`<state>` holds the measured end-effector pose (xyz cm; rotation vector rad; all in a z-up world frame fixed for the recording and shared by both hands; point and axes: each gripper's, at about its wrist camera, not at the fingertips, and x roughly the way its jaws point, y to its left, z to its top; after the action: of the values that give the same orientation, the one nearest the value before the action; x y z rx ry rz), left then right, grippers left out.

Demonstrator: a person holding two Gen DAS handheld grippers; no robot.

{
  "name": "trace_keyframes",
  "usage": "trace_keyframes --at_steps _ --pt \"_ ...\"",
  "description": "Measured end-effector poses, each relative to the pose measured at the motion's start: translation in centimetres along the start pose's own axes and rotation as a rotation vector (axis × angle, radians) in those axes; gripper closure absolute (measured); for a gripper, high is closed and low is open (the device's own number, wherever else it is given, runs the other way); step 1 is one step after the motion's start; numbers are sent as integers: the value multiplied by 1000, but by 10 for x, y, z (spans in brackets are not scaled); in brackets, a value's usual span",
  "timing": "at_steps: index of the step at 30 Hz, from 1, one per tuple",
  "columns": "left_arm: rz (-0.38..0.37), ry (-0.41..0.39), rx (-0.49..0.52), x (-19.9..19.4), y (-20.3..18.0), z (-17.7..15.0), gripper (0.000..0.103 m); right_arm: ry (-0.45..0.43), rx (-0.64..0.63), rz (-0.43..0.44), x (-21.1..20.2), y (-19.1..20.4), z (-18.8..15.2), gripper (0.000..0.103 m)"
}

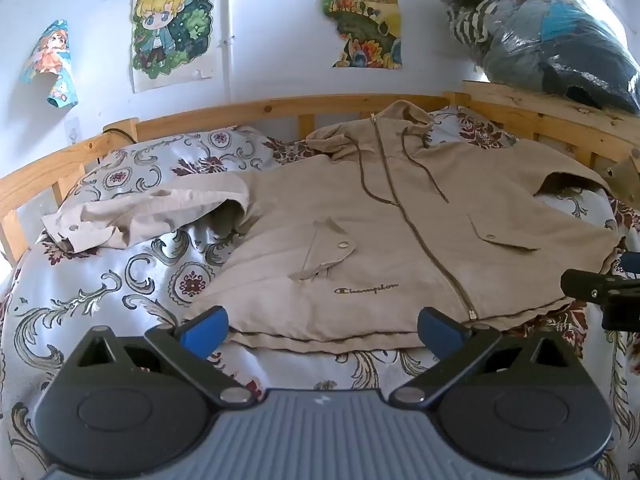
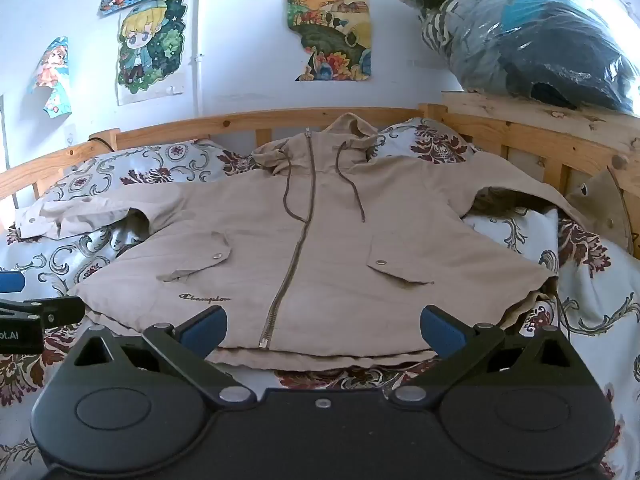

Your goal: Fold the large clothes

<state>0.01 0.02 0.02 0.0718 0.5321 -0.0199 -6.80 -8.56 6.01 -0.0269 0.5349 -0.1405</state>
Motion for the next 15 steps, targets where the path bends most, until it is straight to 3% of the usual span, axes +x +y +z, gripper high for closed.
trace_keyframes --at_steps 15 --pt "2 -3 -6 -1 -1 -6 1 1 -1 0 0 1 0 1"
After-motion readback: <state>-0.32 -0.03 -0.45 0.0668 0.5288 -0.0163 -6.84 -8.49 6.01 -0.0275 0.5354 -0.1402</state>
